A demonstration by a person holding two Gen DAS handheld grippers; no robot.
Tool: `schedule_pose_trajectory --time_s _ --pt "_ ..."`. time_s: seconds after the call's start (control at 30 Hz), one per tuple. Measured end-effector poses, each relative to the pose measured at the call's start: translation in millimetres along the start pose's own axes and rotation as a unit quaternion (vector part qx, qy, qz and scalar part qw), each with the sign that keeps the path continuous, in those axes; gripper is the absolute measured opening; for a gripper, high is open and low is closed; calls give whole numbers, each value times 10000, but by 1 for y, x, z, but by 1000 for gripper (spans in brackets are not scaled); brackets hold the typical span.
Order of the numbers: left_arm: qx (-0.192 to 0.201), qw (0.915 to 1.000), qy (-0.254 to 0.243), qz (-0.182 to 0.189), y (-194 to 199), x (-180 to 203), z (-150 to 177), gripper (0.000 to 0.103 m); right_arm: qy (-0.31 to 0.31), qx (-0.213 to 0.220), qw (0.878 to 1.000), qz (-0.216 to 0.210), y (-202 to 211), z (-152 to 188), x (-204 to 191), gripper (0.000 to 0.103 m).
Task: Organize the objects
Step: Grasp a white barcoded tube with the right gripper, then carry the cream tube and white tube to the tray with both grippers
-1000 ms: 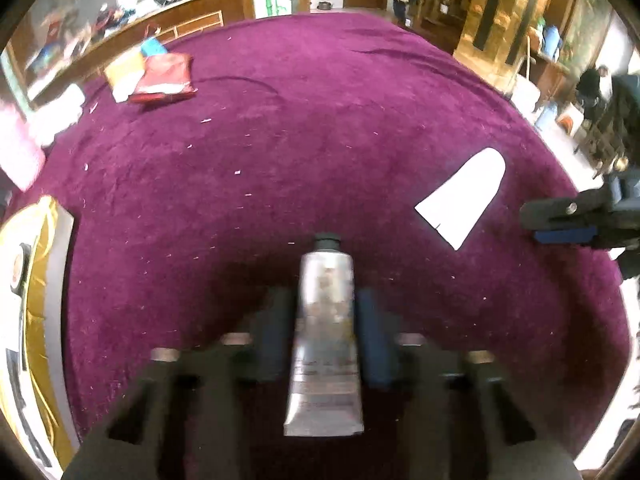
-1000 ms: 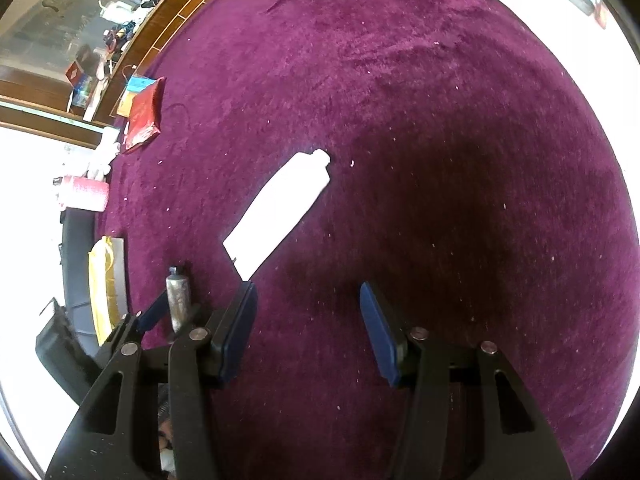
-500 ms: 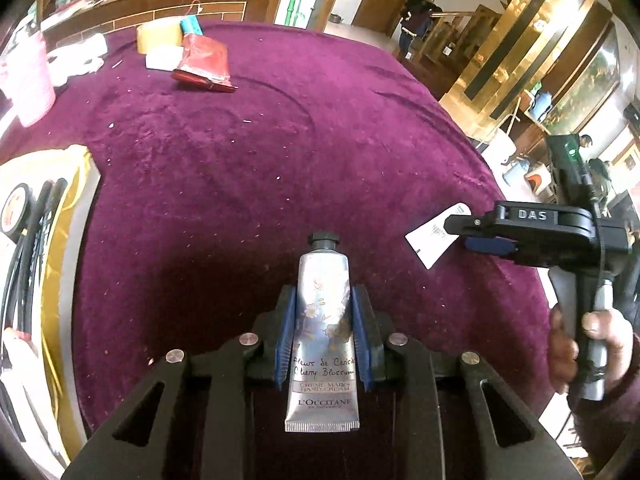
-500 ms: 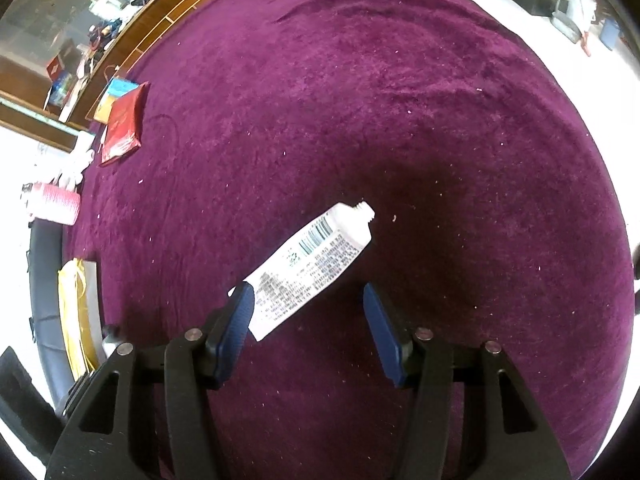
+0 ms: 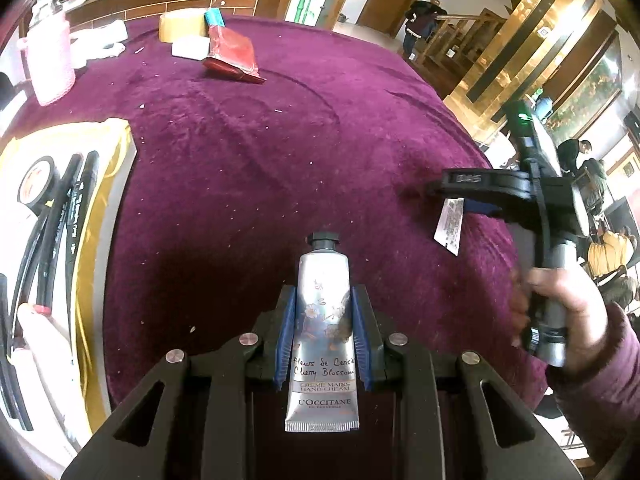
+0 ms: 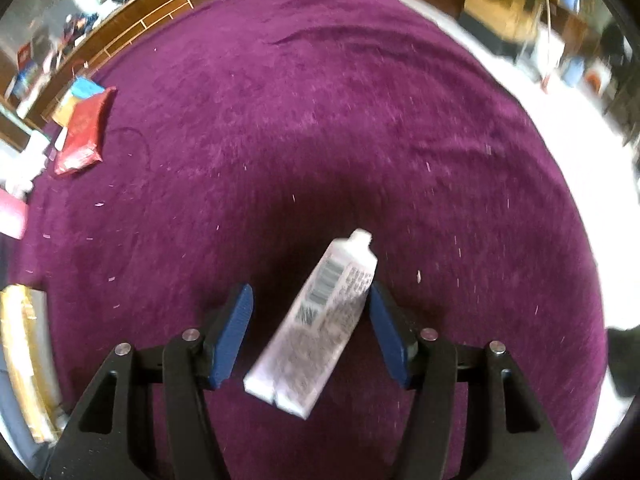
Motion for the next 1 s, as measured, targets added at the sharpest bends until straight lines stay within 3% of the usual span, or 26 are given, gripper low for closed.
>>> schedule_pose_trajectory --time_s 0.1,0.17,0.23,0.33,0.5,0.6,1.0 --pt "-9 10000 -6 3 5 -5 2 23 448 121 9985 283 -3 3 -9 55" --pt "9 10000 31 14 8 -9 2 23 541 106 9983 211 1 6 -9 35" --pt "75 9999 97 1 13 -16 2 23 499 6 9988 1 5 9 -6 29" --pt "150 9996 220 6 19 -25 2 23 283 -73 9984 -490 12 16 2 29" --pt "222 9995 243 15 27 -31 9 23 -241 -260 9869 -1571 26 38 9 29" --pt "264 9993 264 30 33 -36 13 23 -312 -280 9814 -1872 37 47 1 29" --pt "493 9950 835 -235 76 -101 39 23 604 -460 9584 -2750 72 79 -127 29"
Point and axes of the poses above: each gripper's, at about its wrist camera, not at the fingertips, and y roughly against the way its jaws point, x to its right, z to its underside, the point moved 1 cm from there along -y, roughly the way its jaws point, and after that the axes turned 10 degrees about -z, right-handed, at the moved point
